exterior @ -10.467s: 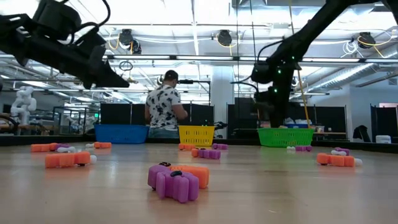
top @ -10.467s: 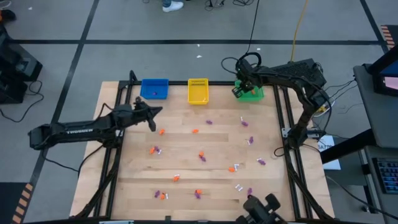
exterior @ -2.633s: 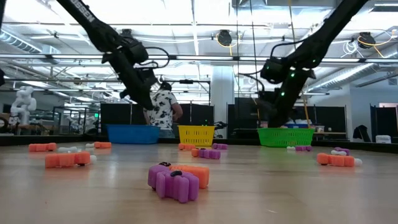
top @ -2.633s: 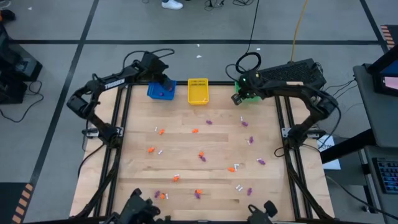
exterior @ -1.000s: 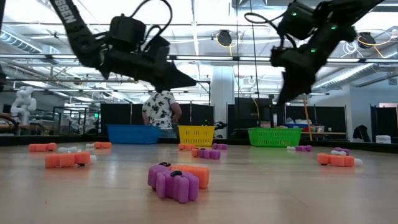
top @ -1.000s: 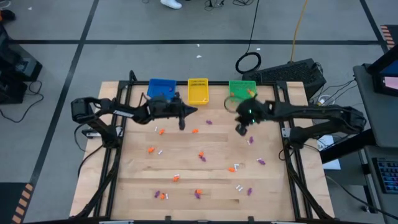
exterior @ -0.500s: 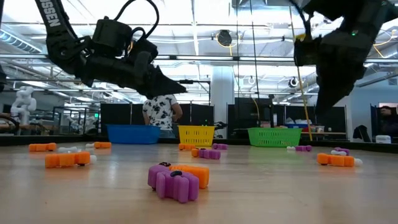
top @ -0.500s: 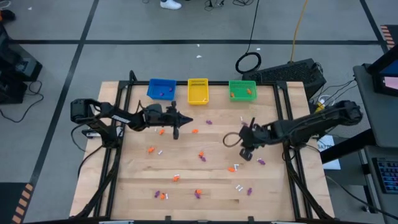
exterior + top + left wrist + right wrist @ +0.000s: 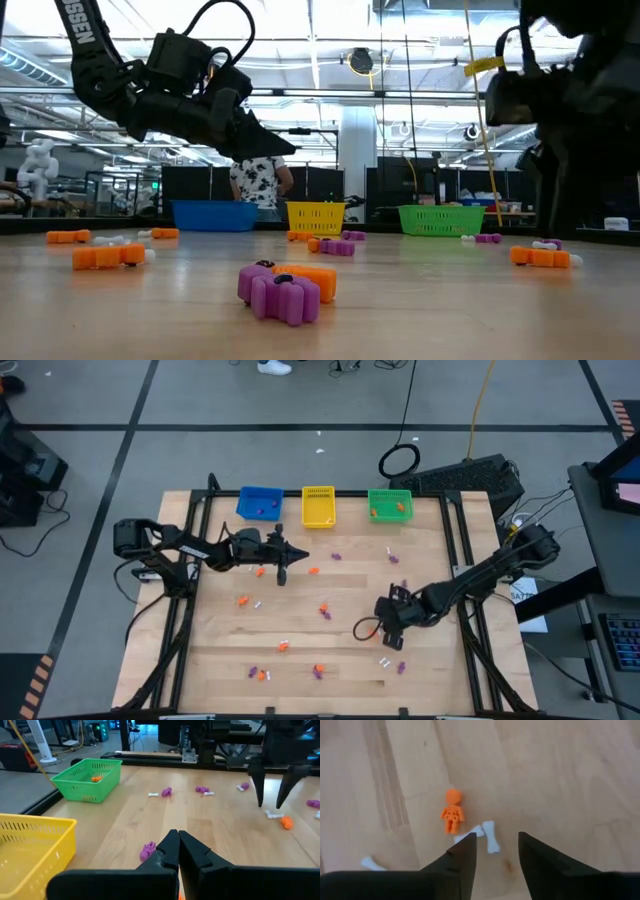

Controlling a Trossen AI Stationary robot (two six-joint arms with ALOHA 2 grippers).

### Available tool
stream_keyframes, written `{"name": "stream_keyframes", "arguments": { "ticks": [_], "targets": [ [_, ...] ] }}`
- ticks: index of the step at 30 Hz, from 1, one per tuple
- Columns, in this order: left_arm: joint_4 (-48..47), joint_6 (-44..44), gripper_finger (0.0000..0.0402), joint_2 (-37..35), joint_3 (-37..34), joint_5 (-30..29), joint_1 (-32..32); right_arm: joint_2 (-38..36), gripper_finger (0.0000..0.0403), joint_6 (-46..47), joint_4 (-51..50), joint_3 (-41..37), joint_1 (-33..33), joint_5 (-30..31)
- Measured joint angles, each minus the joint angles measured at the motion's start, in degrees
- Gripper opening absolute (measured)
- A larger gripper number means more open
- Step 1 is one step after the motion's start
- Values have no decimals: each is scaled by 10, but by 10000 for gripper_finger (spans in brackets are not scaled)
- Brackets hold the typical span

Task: Sort Halloween decoration
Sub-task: Put the white bone toy into the yellow bin

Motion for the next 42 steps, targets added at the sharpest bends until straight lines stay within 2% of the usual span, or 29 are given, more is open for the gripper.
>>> {"name": "stream_keyframes", "arguments": {
  "ticks": [13, 26, 36, 42],
  "targets": [
    [-17, 0, 3, 0, 0, 0, 0, 53, 94, -28, 21, 1, 6, 18],
    [-17, 5, 3, 0, 0, -17, 3, 55, 8, -44, 14, 2, -6, 16],
    [-11, 0, 3, -3, -12, -19, 38, 59, 4, -74, 8, 29, -35, -2],
    [45, -1, 3, -21, -54, -19, 59, 58, 4, -117, 10, 62, -65, -2]
  ]
}}
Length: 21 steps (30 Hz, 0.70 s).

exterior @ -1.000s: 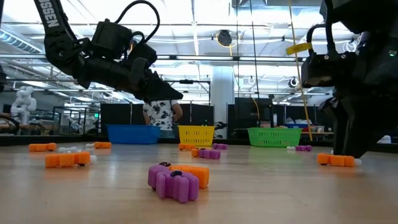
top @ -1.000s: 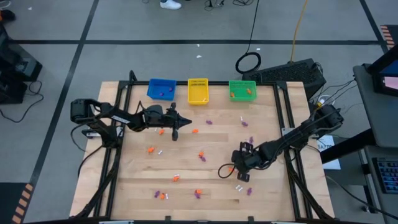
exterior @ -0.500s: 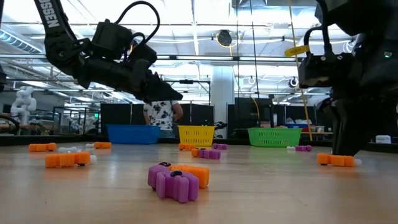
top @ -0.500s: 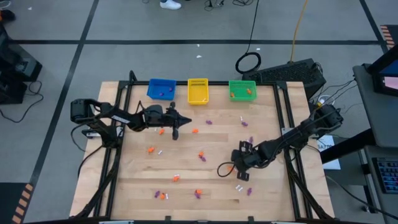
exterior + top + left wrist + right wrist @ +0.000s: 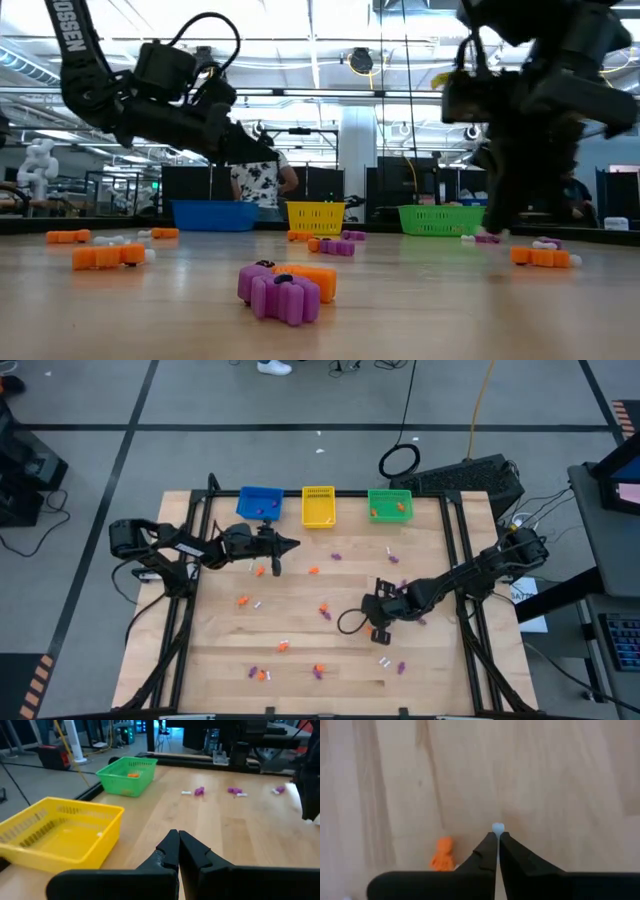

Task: Sort Halloween decoration
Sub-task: Put the white bone toy into the yellow bin

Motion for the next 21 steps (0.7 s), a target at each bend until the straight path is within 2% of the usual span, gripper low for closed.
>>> {"name": "stream_keyframes", "arguments": {
  "ticks": [7, 14, 21],
  "targets": [
    [7, 0, 3, -41, -33, 0, 14, 0, 4, -92, 3, 60, -67, 2],
    [4, 1, 3, -54, -38, 0, 16, 5, 3, -165, 2, 147, -176, 18],
    [5, 1, 3, -54, -38, 0, 16, 78, 4, -271, -21, 268, -302, 17]
  ]
}}
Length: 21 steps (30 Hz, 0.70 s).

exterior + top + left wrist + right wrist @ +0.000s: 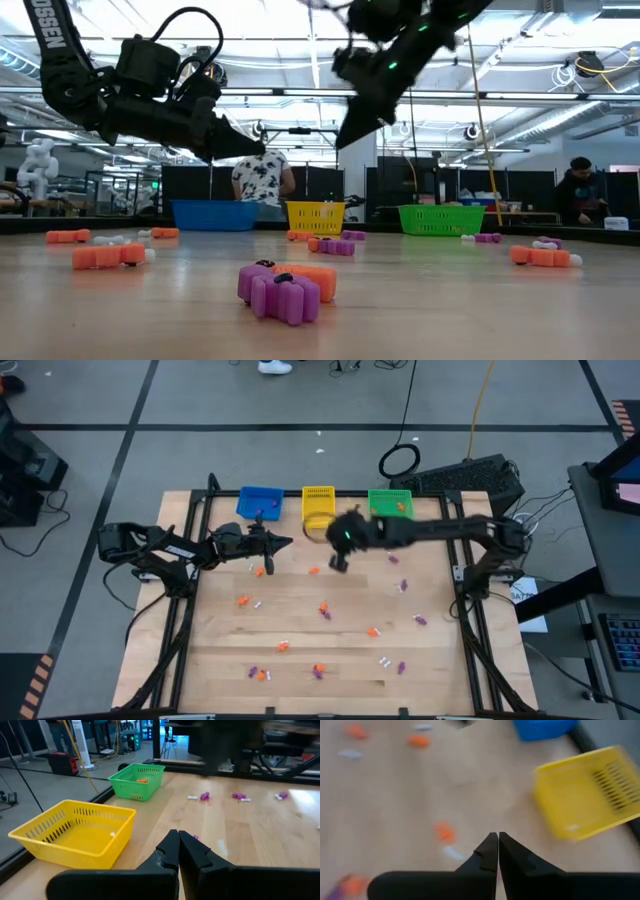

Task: Sort Halloween decoration
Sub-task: Put the white bone toy into the yellow bin

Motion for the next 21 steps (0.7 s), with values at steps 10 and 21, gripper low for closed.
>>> {"name": "stream_keyframes", "arguments": {
  "ticks": [10, 21],
  "targets": [
    [-28, 0, 3, 0, 0, 0, 0, 138, 4, -78, -67, 175, -117, -106],
    [-97, 4, 3, 0, 0, 21, -5, 109, 1, -111, -45, 152, -97, -104]
  ]
}}
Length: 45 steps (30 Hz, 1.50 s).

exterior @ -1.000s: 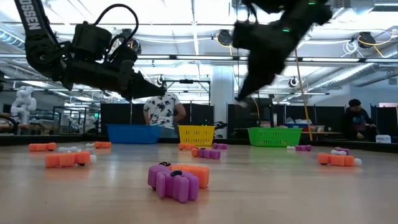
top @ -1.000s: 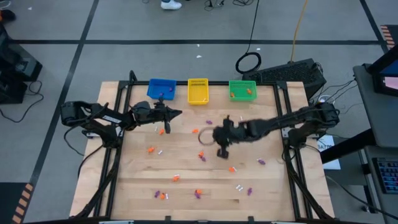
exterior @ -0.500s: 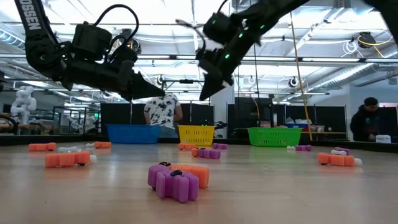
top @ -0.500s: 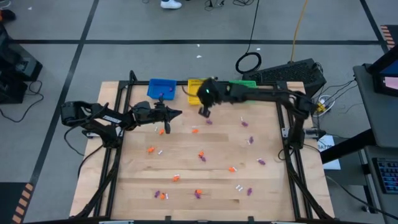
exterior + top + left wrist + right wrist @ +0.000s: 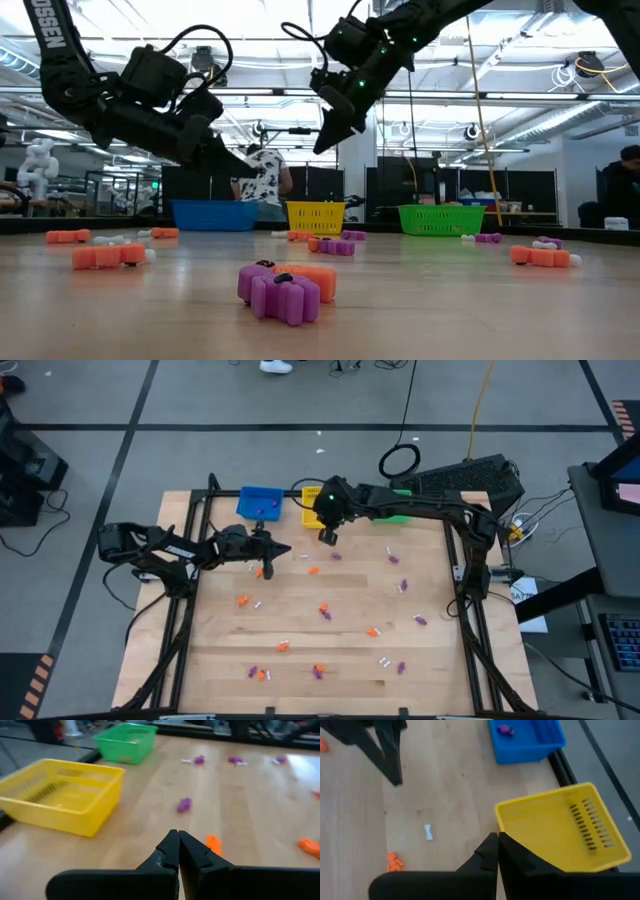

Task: Sort Halloween decoration
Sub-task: Put the white bone toy into the yellow bin

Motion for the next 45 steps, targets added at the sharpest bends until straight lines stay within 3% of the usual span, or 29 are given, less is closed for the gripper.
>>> {"name": "stream_keyframes", "arguments": {
  "ticks": [5, 12, 16, 22, 32, 45],
  "targets": [
    [-67, 13, 1, 0, 32, 37, -14, -26, 0, 18, 136, -122, 6, -2],
    [-421, 92, 0, 13, 191, 6, -30, -141, 0, 58, 335, -330, 6, 0],
    [-532, 122, 0, 34, 275, -3, -28, -232, 0, 54, 367, -399, -2, 39],
    [-670, 149, 14, 111, 394, -9, -28, -338, 0, 12, 368, -440, -16, 74],
    [-720, 178, 107, 220, 479, -58, -28, -368, 0, -12, 365, -460, -27, 74],
    [-727, 176, 113, 271, 501, -59, -12, -365, 0, -22, 394, -482, -27, 76]
  ]
}}
